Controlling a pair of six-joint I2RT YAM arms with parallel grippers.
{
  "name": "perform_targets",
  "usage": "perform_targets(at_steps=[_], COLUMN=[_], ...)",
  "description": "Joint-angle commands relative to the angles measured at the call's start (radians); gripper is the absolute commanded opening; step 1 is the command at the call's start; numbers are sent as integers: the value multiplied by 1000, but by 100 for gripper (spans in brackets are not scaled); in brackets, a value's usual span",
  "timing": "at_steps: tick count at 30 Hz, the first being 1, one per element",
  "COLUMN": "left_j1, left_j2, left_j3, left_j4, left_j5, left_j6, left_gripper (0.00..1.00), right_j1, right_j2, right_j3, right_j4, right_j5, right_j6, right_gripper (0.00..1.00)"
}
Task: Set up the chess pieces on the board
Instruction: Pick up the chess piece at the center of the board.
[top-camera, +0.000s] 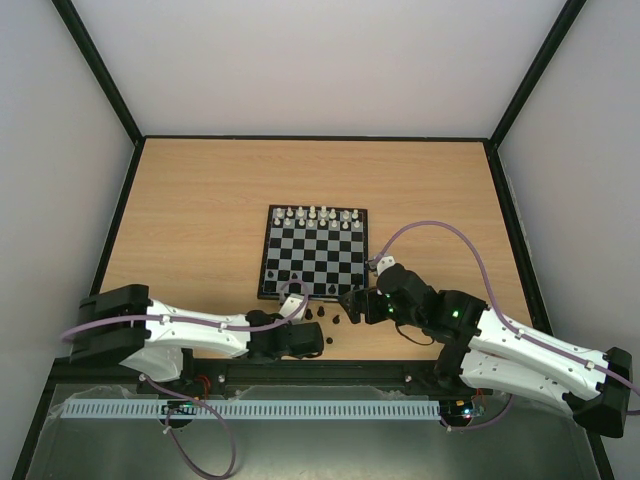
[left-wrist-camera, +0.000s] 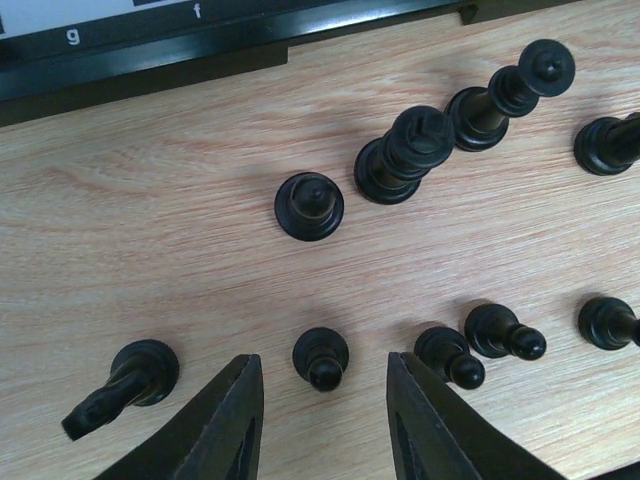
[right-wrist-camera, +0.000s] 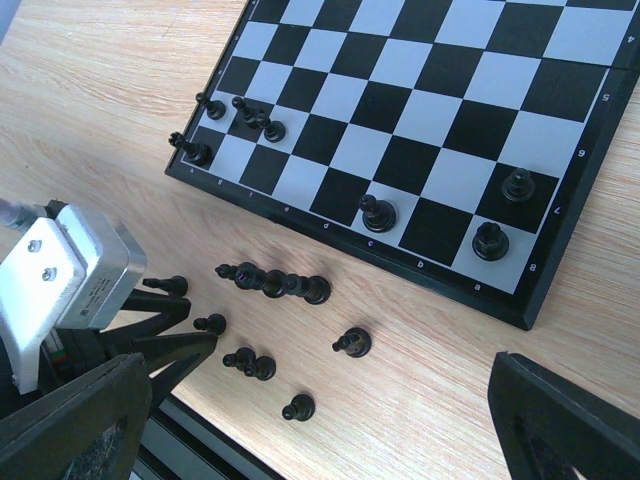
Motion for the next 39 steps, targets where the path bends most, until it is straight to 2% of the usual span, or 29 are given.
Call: perform_targets(at_steps=[1, 13, 18, 21, 27, 33, 39], left_j1=[7, 24, 29, 31, 37, 53, 175], left_j2=[23, 47, 51, 56, 63, -36, -119], left_j3=[6, 4, 3, 2, 10, 110, 208], left_j4=[20, 28, 27, 33, 18, -110, -143], left_j5=[0, 3, 0, -4, -5, -50, -37], left_j6=[13, 23, 25, 28, 32, 82, 238], left_gripper=[36, 27, 21, 10, 8, 8, 8], right_j1=[5, 6, 6, 6, 5, 5, 5], right_j2=[-6, -9, -10, -9, -13, -12, -14], right_j3=[-14, -15, -17, -18, -17, -16, -15], right_j4=[5, 8, 8, 8, 9, 8, 7], right_j5=[-3, -6, -8, -9, -8, -9, -4], right_j6=[-11, -12, -13, -12, -12, -13, -12], right_gripper=[93, 93, 93, 93, 93, 93, 93])
